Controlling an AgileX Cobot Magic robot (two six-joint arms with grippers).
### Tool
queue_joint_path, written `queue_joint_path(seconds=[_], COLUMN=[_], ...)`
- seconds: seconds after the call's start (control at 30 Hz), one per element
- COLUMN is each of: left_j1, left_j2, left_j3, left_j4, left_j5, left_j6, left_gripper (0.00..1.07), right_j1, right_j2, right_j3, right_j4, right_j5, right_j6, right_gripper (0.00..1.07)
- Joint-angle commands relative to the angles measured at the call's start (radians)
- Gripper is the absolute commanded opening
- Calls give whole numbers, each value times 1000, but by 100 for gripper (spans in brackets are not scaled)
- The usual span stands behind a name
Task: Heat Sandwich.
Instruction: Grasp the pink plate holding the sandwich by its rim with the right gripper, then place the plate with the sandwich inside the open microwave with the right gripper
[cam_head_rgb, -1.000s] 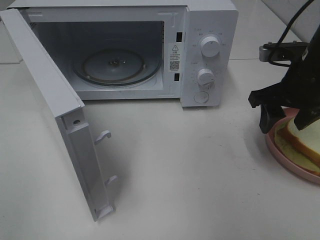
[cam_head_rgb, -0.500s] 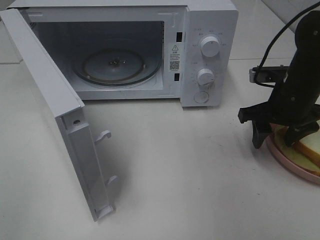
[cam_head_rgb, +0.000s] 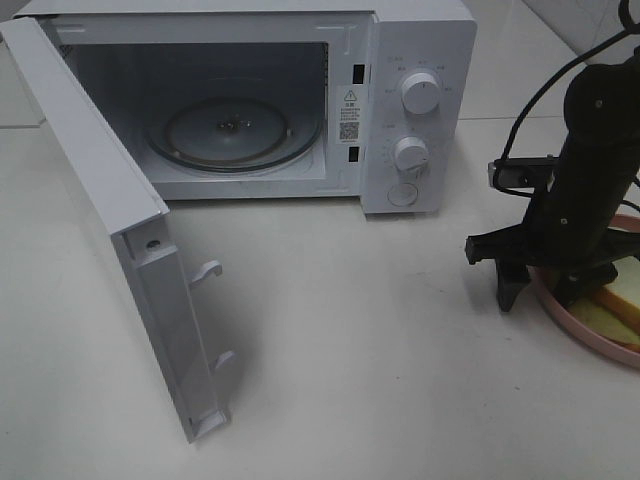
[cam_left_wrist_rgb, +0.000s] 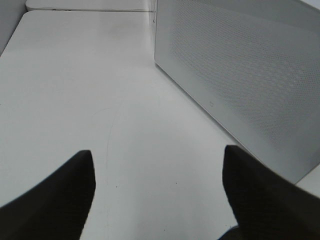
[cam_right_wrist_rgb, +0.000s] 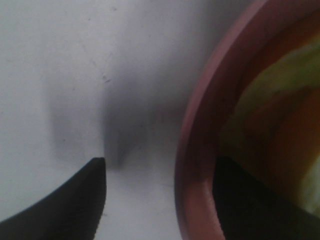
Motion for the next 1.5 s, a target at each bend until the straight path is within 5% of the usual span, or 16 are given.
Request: queue_joint_path(seconds=[0.03, 0.47, 0.73, 1.17, 1.5], left_j1=[4, 4, 4, 4, 4], left_j2=[-23, -23, -23, -23, -23], left_j3=[2, 2, 2, 2, 2], left_j4=[-1, -1, -1, -1, -1], left_j5=[-4, -4, -4, -4, -4], left_j6=[-2, -2, -2, -2, -3], left_gripper=[68, 68, 68, 68, 68], right_j1=[-4, -4, -4, 12, 156], right_j2=[15, 24, 24, 12, -137], right_j3=[6, 11, 11, 11, 96], right_j4=[-69, -119, -119, -146, -248], right_j5=[-20, -16, 3, 80, 92], right_j6=[83, 134, 65, 36, 88], right_gripper=[56, 38, 0, 0, 0])
